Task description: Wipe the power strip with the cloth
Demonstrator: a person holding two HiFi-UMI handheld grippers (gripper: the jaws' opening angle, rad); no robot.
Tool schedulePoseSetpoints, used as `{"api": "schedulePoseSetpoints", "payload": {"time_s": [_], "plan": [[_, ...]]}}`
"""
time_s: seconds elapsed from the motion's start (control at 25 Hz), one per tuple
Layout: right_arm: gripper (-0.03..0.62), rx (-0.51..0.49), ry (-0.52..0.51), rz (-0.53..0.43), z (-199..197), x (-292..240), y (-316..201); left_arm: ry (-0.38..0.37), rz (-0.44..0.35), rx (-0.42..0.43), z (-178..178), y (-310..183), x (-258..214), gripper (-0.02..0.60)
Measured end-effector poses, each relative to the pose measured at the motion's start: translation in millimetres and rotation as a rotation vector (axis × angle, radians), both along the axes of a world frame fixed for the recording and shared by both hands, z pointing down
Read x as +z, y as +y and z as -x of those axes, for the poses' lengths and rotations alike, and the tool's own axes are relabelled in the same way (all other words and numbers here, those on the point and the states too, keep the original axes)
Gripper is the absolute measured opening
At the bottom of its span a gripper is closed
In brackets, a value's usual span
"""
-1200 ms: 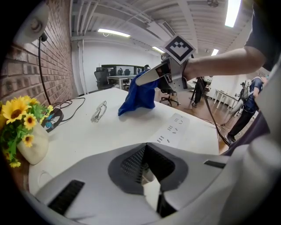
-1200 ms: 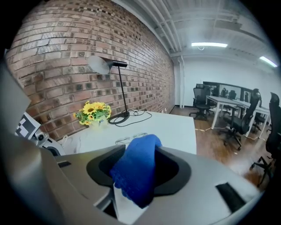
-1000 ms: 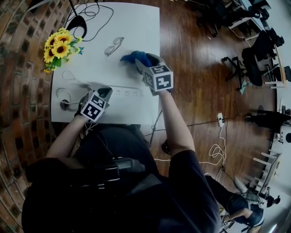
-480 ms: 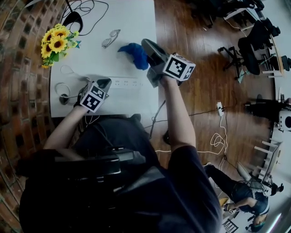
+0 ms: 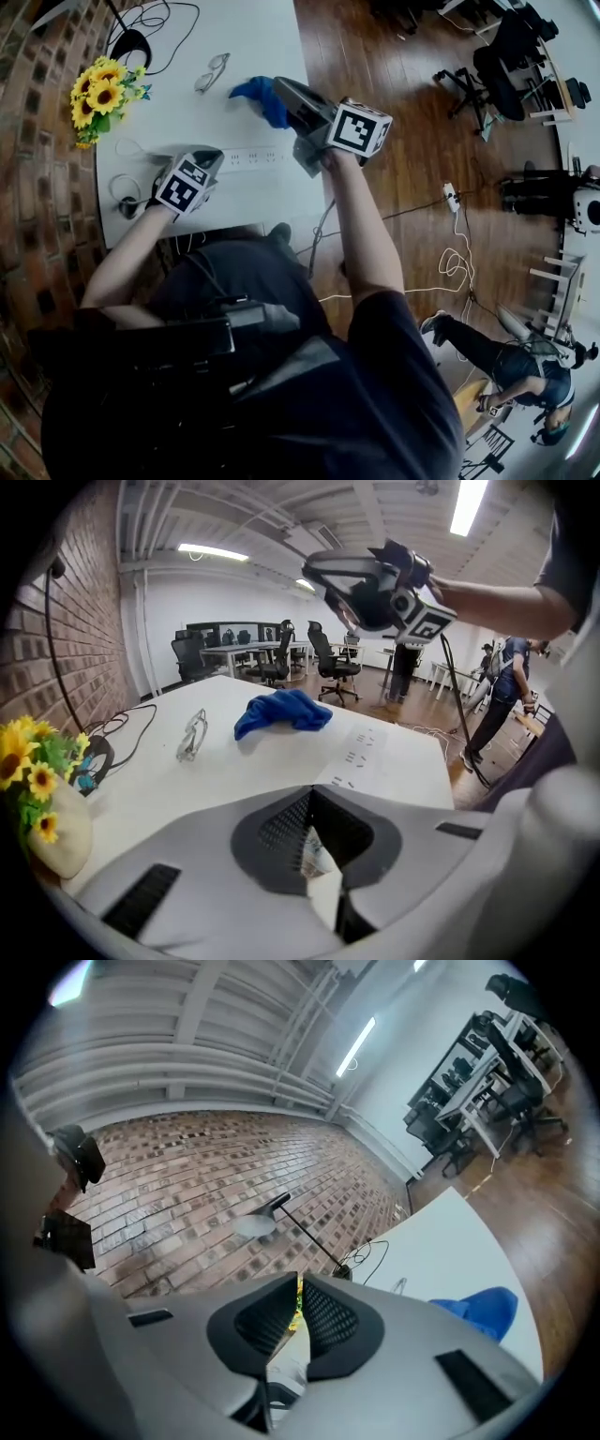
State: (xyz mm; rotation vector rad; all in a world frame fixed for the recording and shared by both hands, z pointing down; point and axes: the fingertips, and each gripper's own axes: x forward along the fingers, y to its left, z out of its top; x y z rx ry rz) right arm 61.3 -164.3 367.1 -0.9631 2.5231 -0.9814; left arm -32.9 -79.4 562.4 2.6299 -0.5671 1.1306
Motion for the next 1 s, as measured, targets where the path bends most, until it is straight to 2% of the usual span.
{"api": "schedulePoseSetpoints", "payload": {"time_s": [0.2,0.32,0.36,0.44,0.52,0.64,0.76,0.88,1.0], "plan": [[-0.006,0.046,0.04,0.019,-3.2,12.2,16.1,0.077,-0.028,0.043,-10.9,1.5,-23.7,-0.009],[-0.006,0.067,0.039,0.038,-6.2,19.0,28.6,0.16,-0.028,0.012,-16.9,-10.9,-33.5,-0.009],[-0.006,0.077,0.018,0.044,-9.0,18.9,33.6,0.198,-0.006,0.012,-22.2,-11.8,-38.9,-0.009],[-0.006,0.111,-0.026,0.049,-18.8,16.3,44.5,0.271,0.07,0.066,-38.5,-4.2,-50.8,-0.009],[-0.006,0.149,-0.015,0.048,-32.5,13.4,55.7,0.311,0.112,0.122,-54.8,5.6,-62.6,-0.009],[-0.006,0.207,0.052,0.042,-60.0,8.7,75.0,0.315,0.051,0.135,-73.6,4.0,-82.5,-0.009],[-0.006,0.255,0.05,0.012,-89.4,-1.2,92.2,0.361,0.006,0.104,-89.6,-9.2,-113.6,-0.009],[-0.006,0.3,0.023,-0.031,-122.0,-14.8,111.2,0.449,-0.011,0.066,-110.2,-14.5,-151.2,-0.011],[-0.006,0.315,-0.008,-0.07,-152.5,-25.2,135.9,0.569,-0.012,0.061,-143.2,3.1,-187.7,-0.014]]}}
